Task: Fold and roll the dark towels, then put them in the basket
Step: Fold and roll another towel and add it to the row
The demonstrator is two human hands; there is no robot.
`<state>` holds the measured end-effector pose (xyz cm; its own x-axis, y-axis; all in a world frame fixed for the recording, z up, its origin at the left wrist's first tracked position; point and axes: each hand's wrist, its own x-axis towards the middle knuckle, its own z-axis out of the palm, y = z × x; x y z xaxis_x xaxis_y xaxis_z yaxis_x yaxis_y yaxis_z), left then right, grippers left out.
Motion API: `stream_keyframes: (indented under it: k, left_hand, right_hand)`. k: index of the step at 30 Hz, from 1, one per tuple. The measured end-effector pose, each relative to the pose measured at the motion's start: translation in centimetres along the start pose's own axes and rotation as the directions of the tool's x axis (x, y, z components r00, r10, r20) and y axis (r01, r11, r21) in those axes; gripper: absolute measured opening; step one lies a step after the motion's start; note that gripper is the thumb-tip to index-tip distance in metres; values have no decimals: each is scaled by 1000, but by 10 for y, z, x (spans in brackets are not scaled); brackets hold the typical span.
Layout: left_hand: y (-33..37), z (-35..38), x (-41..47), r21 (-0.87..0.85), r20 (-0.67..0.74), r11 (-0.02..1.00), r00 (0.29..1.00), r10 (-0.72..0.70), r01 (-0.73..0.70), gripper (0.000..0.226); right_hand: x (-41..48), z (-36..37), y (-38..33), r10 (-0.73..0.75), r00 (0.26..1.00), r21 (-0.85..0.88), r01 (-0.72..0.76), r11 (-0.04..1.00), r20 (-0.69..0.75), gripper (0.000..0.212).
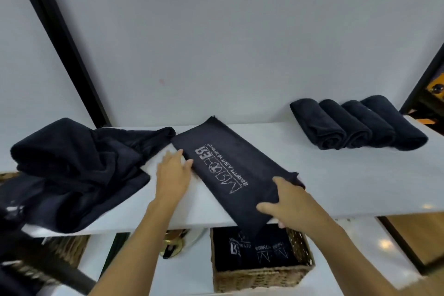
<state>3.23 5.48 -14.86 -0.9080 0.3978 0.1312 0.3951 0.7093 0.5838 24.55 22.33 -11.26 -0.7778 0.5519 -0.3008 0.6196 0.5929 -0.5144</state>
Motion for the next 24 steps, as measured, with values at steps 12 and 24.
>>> stream_keyframes:
  k: [12, 24]
  left_hand:
    - [25, 6, -140, -179, 323, 903, 844, 428, -390, 69]
    - [0, 21, -149, 303, -99, 617, 620, 779, -727, 41]
  right_hand:
    - [-4, 3, 10, 25, 977, 57, -13, 998, -211, 22]
    - [-56, 22, 10, -33, 985, 795, 156, 586, -169, 67]
